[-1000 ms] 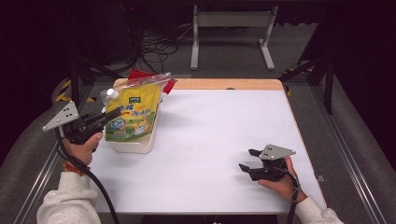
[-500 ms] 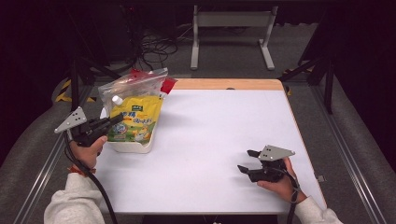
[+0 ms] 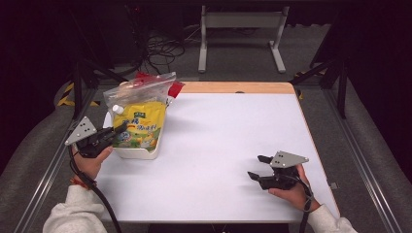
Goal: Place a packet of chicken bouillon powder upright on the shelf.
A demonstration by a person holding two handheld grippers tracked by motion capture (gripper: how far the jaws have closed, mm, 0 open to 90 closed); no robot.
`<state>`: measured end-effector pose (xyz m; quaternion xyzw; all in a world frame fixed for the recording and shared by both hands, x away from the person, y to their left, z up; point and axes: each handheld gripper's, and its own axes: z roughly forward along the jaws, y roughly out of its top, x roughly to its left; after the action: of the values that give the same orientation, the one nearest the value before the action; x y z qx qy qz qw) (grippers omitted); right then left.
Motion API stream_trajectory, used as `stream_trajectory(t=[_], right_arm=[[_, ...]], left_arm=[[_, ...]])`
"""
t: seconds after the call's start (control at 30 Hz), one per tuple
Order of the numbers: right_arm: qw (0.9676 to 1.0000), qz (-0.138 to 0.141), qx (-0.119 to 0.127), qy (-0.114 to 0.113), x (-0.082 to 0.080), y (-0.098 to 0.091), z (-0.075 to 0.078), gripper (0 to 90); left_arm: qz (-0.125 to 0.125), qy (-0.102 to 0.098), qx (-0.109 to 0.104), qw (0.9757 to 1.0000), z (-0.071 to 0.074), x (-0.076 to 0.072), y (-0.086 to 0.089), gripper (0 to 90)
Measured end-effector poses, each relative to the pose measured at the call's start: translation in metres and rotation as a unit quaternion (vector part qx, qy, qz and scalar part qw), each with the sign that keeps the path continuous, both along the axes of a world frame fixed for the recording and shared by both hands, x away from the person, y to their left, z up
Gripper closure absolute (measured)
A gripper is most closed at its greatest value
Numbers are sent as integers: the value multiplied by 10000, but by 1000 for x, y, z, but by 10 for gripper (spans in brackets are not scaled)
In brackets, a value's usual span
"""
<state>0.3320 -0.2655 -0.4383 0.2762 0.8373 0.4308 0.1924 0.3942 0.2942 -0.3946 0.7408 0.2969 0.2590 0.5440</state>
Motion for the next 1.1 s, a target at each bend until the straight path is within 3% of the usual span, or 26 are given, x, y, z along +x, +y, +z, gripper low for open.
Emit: stream_trajectory(t=[0.2,0.8,1.1], right_arm=[[10000,-5,-43,-70,-1,0,2,313],[9999,-88,-24,-137,-3,-3,7,317],[9998,-85,-25,-151,-4,-3,7,317]], left_arm=[[237,-2,270,9994,-2,-4,-1,881],[352,99,396,9985,-14,-14,5,885],[425,168,305,9985,-16,-14,4,885]])
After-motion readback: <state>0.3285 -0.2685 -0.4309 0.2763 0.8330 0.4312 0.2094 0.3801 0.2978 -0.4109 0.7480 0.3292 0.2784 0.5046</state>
